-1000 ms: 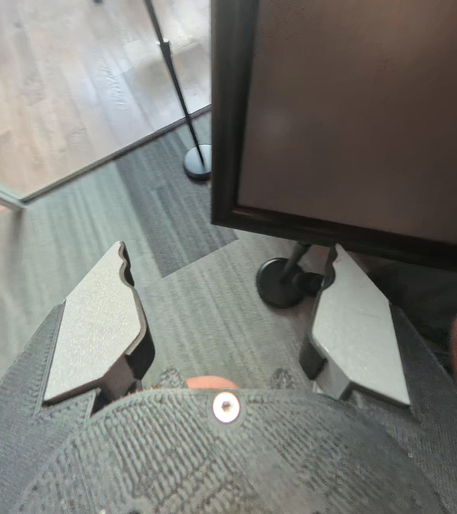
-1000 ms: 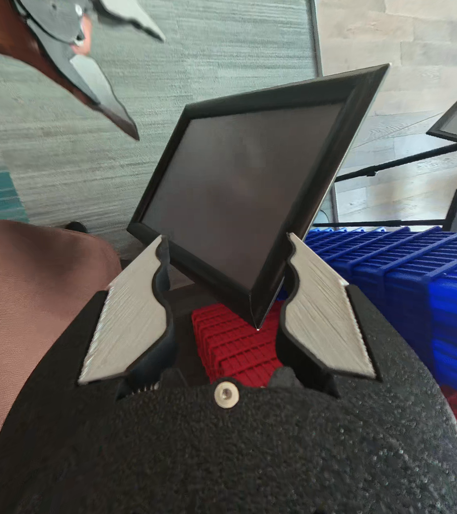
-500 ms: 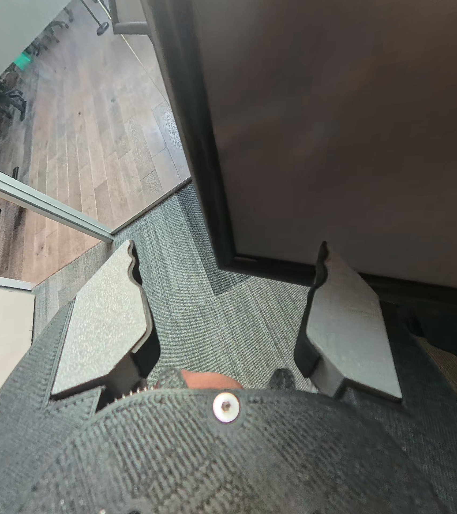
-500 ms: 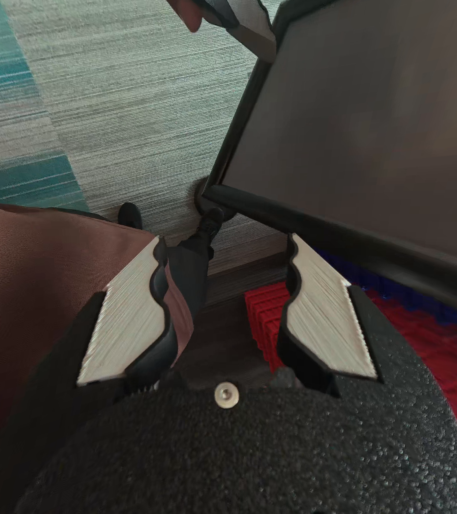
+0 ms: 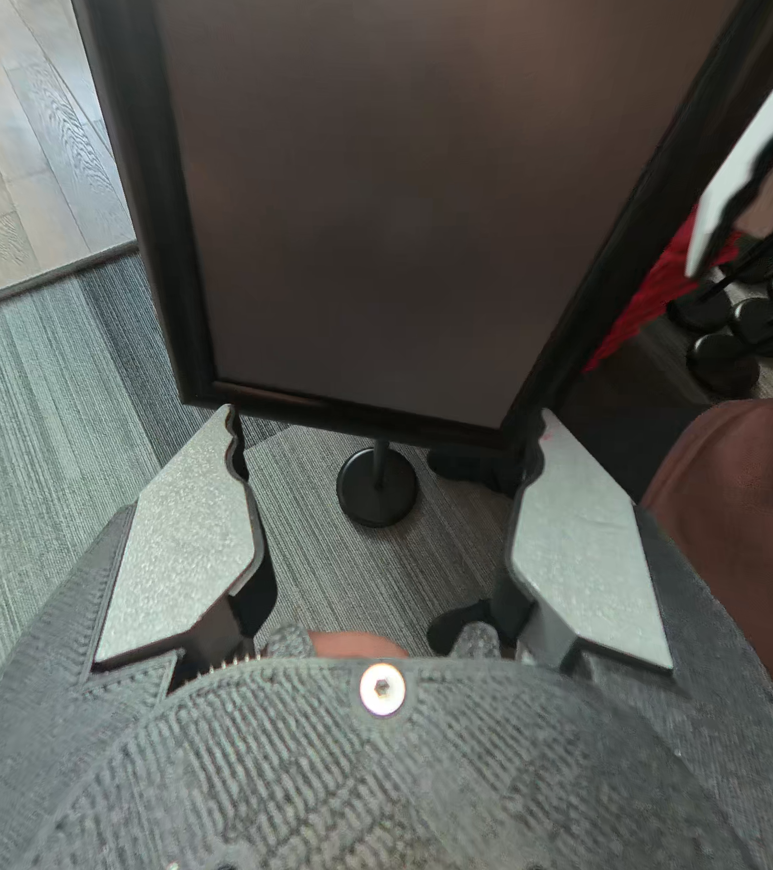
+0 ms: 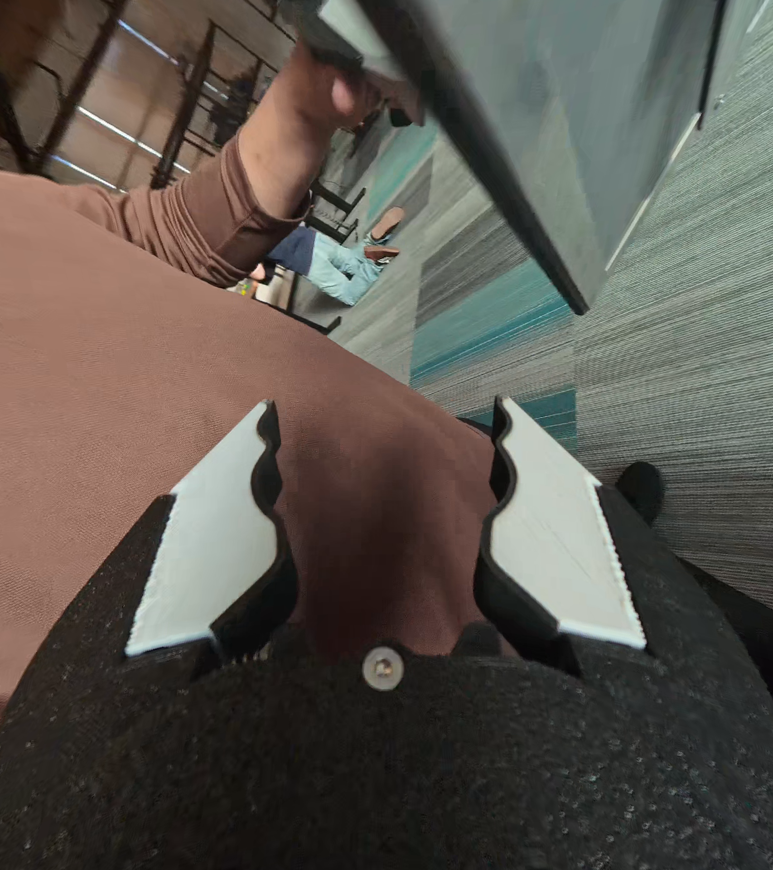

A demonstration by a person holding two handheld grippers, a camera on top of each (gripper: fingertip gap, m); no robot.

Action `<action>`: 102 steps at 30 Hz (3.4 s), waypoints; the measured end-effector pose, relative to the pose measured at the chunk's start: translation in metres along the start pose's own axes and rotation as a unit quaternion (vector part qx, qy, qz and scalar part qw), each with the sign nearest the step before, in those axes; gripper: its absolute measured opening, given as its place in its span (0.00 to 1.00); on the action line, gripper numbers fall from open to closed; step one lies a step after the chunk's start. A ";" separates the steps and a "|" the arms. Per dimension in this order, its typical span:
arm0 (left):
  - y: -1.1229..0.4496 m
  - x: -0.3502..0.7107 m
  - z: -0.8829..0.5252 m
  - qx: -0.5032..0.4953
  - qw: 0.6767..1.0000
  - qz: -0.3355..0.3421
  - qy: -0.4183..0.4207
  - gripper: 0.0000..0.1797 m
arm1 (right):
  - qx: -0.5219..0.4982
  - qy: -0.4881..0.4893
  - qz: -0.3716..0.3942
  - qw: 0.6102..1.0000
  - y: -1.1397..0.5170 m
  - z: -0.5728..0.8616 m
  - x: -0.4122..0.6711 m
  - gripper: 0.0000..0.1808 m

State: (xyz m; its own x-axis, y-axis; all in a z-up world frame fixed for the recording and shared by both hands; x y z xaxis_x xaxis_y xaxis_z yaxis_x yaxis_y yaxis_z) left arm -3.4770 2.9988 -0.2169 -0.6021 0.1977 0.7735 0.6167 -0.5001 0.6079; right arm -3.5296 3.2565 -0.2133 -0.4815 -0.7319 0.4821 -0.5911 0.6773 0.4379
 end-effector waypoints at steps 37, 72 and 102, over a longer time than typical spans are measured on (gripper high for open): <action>0.001 -0.060 0.006 -0.006 0.924 -0.053 0.378 0.56 | 0.096 0.234 -0.049 0.966 -0.003 0.153 0.080 0.53; -0.081 -0.104 -0.043 -0.543 0.766 0.016 0.344 0.43 | -0.456 0.142 0.342 0.810 0.000 0.034 -0.020 0.53; 0.031 -0.210 0.045 -0.255 0.758 -0.186 0.571 0.45 | -0.236 0.100 0.393 0.883 -0.140 0.173 0.076 0.67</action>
State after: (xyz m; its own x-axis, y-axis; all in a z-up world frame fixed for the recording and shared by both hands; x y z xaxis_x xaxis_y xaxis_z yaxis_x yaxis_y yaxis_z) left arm -3.3089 2.9795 -0.3528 -0.9121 -0.3072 -0.2716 0.1950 -0.9077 0.3715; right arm -3.5953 3.0932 -0.3687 -0.4710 -0.0270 0.8817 0.2327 0.9603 0.1538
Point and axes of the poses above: each gripper's, where its closed fingertips meet, y back along the fingers, x out of its top, z = x × y across the jaws, the point moved 6 cm from there along y, back along the fingers, and after that the axes turned 11 degrees about -x, right-handed, at the moved point
